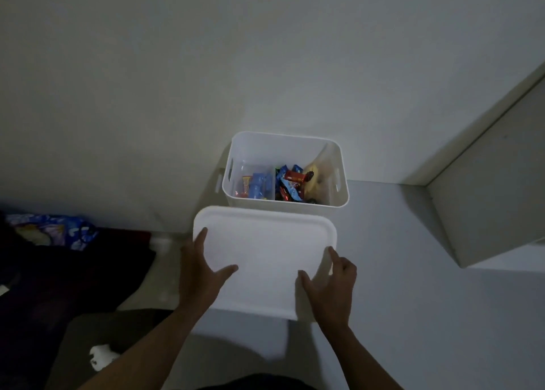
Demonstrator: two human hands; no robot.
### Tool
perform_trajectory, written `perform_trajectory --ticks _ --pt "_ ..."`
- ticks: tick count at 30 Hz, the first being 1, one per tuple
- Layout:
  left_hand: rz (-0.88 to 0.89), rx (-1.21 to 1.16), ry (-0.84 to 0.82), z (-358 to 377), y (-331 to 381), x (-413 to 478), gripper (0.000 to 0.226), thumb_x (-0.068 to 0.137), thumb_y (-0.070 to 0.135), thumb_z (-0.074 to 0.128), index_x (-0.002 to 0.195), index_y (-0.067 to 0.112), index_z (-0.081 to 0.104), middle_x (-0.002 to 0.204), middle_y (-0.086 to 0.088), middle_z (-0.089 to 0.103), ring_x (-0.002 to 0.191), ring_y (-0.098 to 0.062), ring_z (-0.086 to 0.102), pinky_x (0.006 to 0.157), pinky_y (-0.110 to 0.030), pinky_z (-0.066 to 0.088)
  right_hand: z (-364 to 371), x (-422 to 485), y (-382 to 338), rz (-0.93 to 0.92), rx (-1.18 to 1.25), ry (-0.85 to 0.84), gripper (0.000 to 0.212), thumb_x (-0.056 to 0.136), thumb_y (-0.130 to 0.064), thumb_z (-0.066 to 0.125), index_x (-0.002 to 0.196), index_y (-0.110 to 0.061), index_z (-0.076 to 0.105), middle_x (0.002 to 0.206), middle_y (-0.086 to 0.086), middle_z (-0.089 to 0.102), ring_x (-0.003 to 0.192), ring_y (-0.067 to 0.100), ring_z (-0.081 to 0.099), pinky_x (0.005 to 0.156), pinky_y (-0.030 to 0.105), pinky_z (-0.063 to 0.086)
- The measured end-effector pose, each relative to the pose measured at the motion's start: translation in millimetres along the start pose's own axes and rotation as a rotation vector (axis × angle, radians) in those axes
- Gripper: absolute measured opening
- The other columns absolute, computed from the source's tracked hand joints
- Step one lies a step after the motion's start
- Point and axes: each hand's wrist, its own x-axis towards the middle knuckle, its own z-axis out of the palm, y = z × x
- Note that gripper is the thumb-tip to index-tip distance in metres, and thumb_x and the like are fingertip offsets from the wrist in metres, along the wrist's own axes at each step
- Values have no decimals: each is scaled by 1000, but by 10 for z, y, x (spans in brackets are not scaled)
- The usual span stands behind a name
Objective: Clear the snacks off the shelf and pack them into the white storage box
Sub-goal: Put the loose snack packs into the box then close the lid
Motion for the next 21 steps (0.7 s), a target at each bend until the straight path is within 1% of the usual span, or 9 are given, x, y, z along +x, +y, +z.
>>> perform_trajectory --ticks 3,5,9,10,12,13,14,18,21 --pt "124 -43 98 -85 231 171 110 56 38 93 147 20 34 144 -12 40 127 -29 45 99 -43 47 -114 198 -175 -71 45 82 89 69 -40 87 143 -19 42 135 8 38 116 11 39 92 29 44" --pt "176 -66 137 -131 360 338 107 56 39 93 145 18 38 146 -13 39 130 -31 44 102 -44 44 -176 384 -301 -117 73 131 90 68 -39 88 142 -18 42 134 8 39 116 8 35 94 31 45" --pt "159 -99 126 -189 656 751 103 57 47 91 144 29 39 151 -5 32 137 -25 35 108 -43 37 -260 814 -499 -199 86 169 88 70 -41 86 141 -14 43 134 6 51 121 21 38 97 45 48" --pt "162 -101 127 -193 716 854 102 57 48 91 144 30 39 151 -4 32 138 -24 34 109 -42 37 -285 914 -554 -202 85 166 88 71 -41 85 142 -15 43 136 5 52 121 22 38 97 46 47" --pt "156 -108 109 -189 818 1045 102 56 49 90 143 30 40 152 -4 30 140 -24 31 111 -42 35 -330 1115 -658 -207 66 149 88 73 -40 84 145 -15 41 138 6 50 124 24 36 100 39 42" --pt "152 -103 89 -176 860 1138 102 57 50 89 143 31 39 153 -4 28 141 -24 28 111 -43 34 -346 1221 -704 -199 47 134 88 74 -41 83 146 -16 39 140 6 48 126 24 35 99 36 38" --pt "147 -91 62 -156 893 1231 101 59 52 88 144 31 38 154 -3 27 142 -24 26 112 -43 33 -355 1331 -749 -186 24 117 88 76 -43 81 148 -18 37 142 5 46 129 24 32 98 35 38" --pt "145 -34 -9 -11 952 1571 92 68 53 82 145 30 37 154 -6 29 141 -27 24 114 -46 31 -296 1754 -806 -105 -46 27 88 80 -52 73 151 -21 31 148 6 42 135 26 25 95 44 44" --pt "121 23 -33 101 972 1759 89 70 57 78 144 30 39 153 -6 32 137 -30 27 112 -46 31 -193 2015 -767 -66 -58 -15 86 80 -58 69 150 -22 34 144 8 46 132 29 27 98 47 44"
